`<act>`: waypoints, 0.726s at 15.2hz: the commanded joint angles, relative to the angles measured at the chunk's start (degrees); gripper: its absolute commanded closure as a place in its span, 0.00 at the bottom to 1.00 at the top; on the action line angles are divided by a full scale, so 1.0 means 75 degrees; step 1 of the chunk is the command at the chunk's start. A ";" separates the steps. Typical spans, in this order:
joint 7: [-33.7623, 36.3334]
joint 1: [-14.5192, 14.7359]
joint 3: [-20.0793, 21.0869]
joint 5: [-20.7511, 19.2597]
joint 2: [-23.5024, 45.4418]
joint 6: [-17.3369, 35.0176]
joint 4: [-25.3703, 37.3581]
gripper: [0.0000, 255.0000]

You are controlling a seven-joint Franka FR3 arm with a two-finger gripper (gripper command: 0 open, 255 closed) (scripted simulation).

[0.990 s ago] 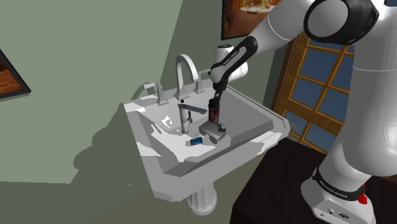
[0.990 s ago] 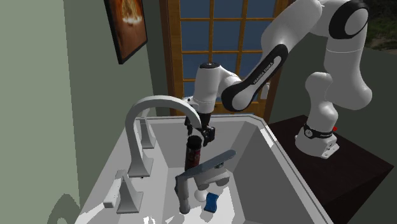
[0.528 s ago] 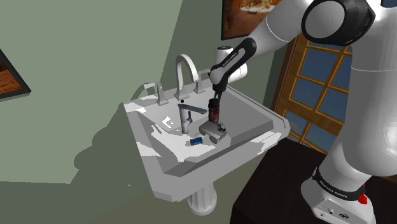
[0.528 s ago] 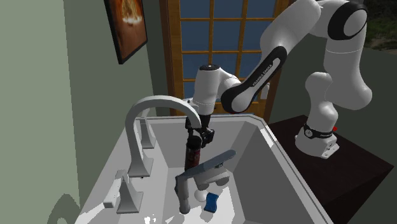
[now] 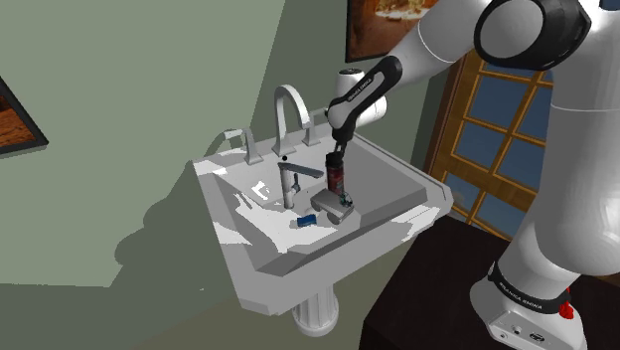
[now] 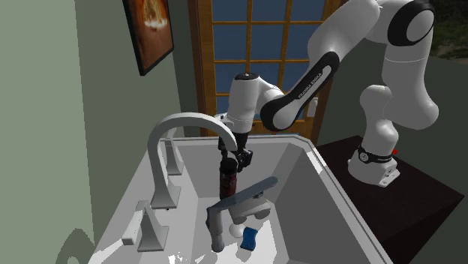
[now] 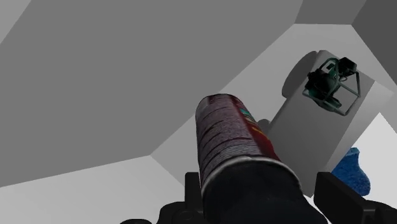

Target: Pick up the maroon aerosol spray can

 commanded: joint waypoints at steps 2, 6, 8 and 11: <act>0.0048 0.0029 -0.0033 -0.0073 -0.0224 -0.0242 0.0026 1.00; 0.0100 0.0057 -0.0066 -0.0158 -0.0485 -0.0601 0.0130 1.00; 0.0123 0.0068 -0.0079 -0.0198 -0.0608 -0.0783 0.0192 1.00; 0.0155 0.0083 -0.0096 -0.0254 -0.0783 -0.1059 0.0297 1.00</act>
